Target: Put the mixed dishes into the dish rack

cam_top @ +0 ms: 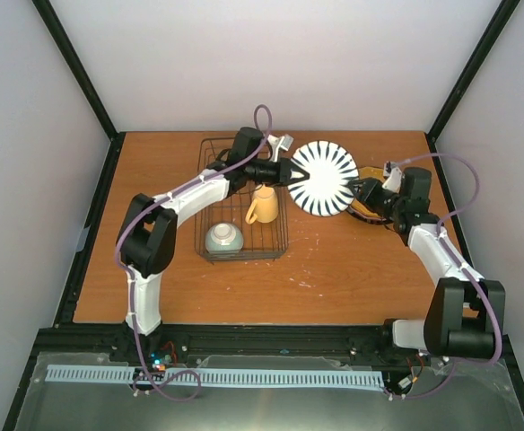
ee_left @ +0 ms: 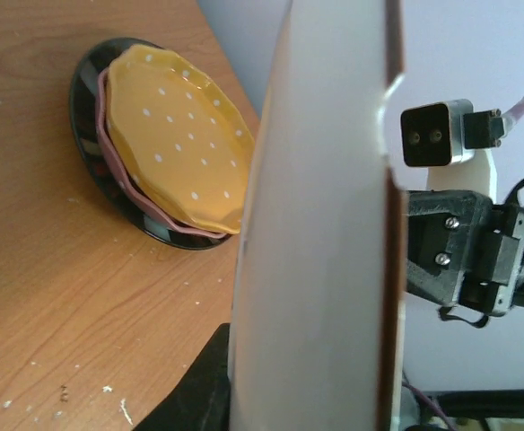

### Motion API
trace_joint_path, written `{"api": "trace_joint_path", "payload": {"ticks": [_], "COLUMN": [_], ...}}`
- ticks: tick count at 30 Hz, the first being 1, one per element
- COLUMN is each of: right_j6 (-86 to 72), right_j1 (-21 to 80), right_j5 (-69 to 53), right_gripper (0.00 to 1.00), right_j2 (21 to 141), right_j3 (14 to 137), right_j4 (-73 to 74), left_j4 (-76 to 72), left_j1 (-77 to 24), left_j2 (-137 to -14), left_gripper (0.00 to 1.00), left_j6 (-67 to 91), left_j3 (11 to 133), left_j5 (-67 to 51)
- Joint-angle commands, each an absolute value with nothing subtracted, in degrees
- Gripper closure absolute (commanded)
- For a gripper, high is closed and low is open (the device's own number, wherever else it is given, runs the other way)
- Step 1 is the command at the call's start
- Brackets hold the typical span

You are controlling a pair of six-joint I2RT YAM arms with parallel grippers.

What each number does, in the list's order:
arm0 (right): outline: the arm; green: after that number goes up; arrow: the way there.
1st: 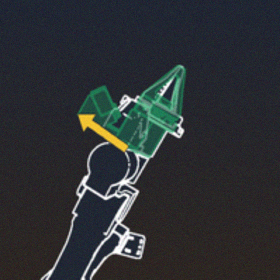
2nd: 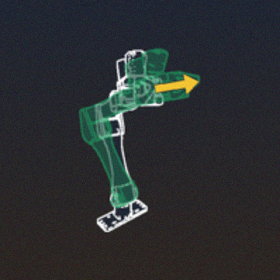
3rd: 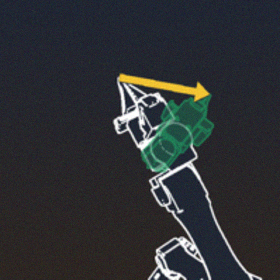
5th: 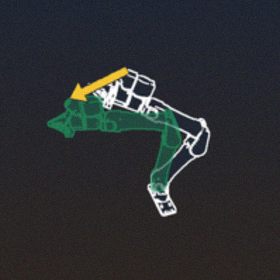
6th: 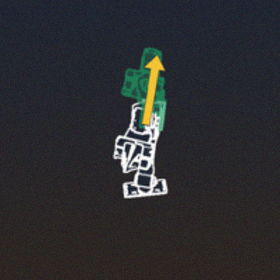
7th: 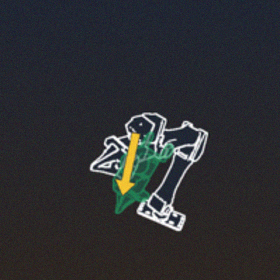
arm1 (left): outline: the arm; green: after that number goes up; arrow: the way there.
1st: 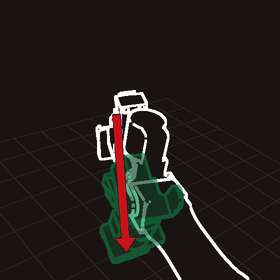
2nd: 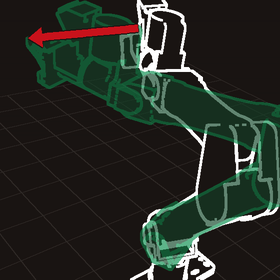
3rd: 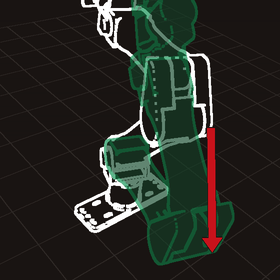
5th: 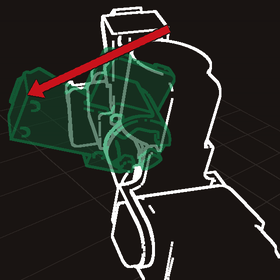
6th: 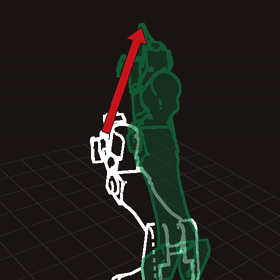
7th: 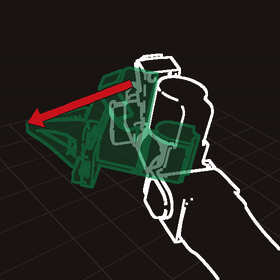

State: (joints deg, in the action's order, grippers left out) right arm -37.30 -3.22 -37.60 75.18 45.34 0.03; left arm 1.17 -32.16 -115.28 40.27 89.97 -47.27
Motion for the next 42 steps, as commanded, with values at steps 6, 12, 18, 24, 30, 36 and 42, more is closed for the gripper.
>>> {"api": "trace_joint_path", "payload": {"ticks": [6, 12, 18, 24, 30, 36, 42], "right_j6": [-29.77, -26.41, -24.90, -24.28, -23.41, -22.91, -22.57], "right_j1": [-1.05, -1.05, -1.05, -1.05, -1.05, -1.04, -1.01], "right_j5": [-27.86, -18.77, -19.80, -21.74, -22.23, -22.50, -22.49], "right_gripper": [0.49, 0.48, 0.49, 0.50, 0.50, 0.51, 0.51], "right_j2": [70.31, 67.97, 69.17, 70.13, 70.14, 69.97, 70.31], "right_j3": [50.86, 51.14, 52.09, 52.16, 51.72, 51.27, 51.08], "right_j4": [7.76, 12.35, 13.82, 13.57, 13.42, 13.11, 12.93], "left_j4": [31.80, 52.09, 69.96, 75.51, 75.50, 75.50, 75.38], "left_j1": [-34.03, -32.37, -30.21, -28.64, -28.29, -28.29, -28.30], "left_j2": [-102.51, -100.34, -103.48, -104.75, -105.41, -107.69, -109.82], "left_gripper": [0.99, 0.99, 0.99, 1.00, 0.99, 0.99, 0.99], "left_j6": [20.90, 18.84, 18.91, 20.10, 21.87, 22.41, 23.24], "left_j3": [105.28, 117.93, 131.39, 128.36, 122.70, 122.38, 122.23], "left_j5": [-22.31, -0.64, 17.64, 26.64, 29.82, 30.97, 31.50]}}
